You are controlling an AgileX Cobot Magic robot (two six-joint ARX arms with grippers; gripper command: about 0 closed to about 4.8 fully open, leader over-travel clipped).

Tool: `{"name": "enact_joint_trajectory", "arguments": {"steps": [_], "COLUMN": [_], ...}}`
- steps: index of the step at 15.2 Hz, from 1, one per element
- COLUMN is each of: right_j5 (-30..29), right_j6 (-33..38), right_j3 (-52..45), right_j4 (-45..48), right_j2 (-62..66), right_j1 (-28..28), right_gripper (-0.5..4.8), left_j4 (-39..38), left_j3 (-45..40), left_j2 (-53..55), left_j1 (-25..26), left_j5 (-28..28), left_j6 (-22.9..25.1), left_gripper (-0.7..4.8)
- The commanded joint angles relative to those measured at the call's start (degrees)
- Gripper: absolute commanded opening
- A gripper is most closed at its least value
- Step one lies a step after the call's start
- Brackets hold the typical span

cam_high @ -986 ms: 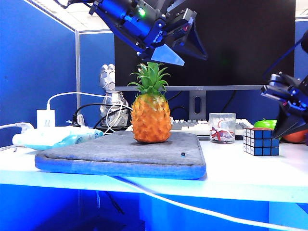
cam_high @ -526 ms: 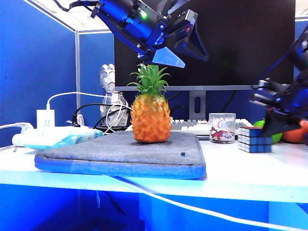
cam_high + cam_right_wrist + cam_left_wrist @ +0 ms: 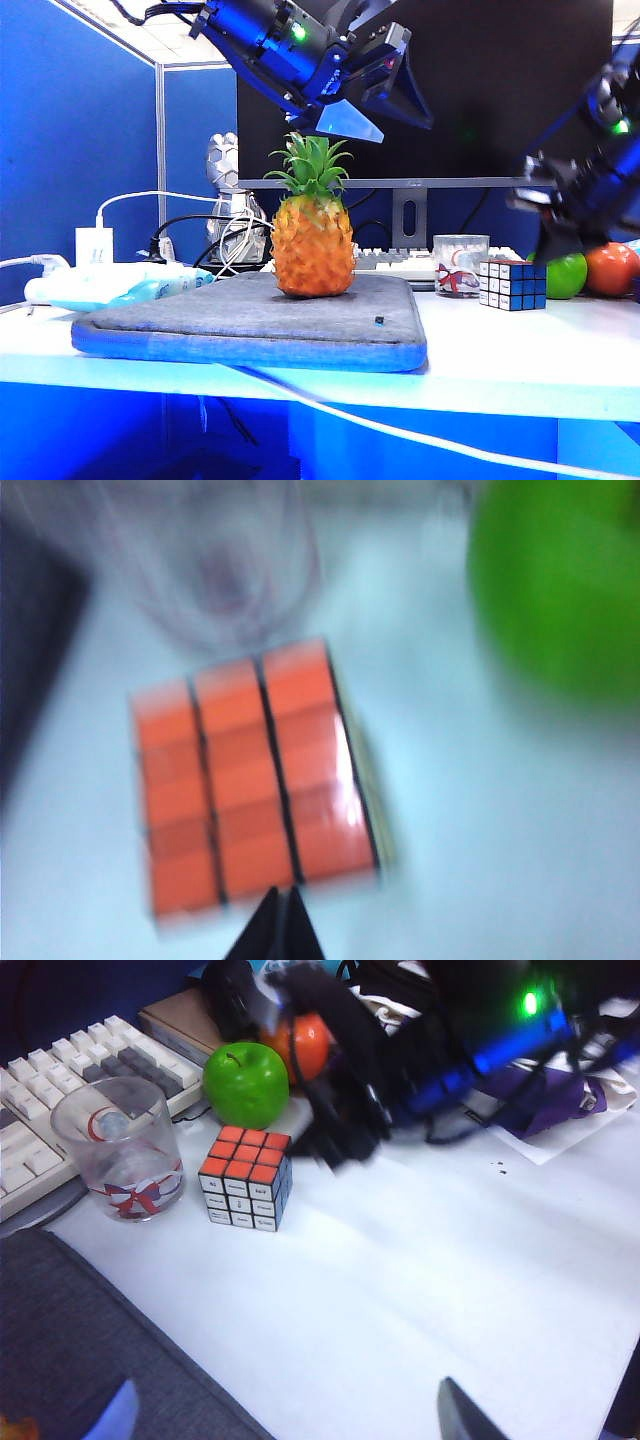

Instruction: Rotate the Rubik's Cube so that its red face is facing towards you.

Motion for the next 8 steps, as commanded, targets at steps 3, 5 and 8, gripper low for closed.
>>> {"name": "enact_joint_trajectory", "arguments": {"steps": [3, 5, 8], "right_j5": [-0.07, -0.11, -1.68], "right_j6": [-0.20, -0.13, 0.02], "right_j3": [3.08, 3.08, 3.10], "right_j4": [0.17, 0.02, 0.48], "right_j2": [-0.35, -0.35, -0.13], "right_j1": [0.07, 0.33, 0.48], "right_gripper": [0.00, 3.04, 4.79], "left_j4": [0.94, 0.81, 0.74], "left_j3": [0.24, 0.24, 0.24], "left_j2": [-0.04, -0.04, -0.04], "left_j1": [-0.04, -0.04, -0.07], "left_j5": [-0.02, 0.22, 0.33], "left_j6": [-0.20, -0.24, -1.16], "left_gripper": [3.98, 3.98, 3.97]}}
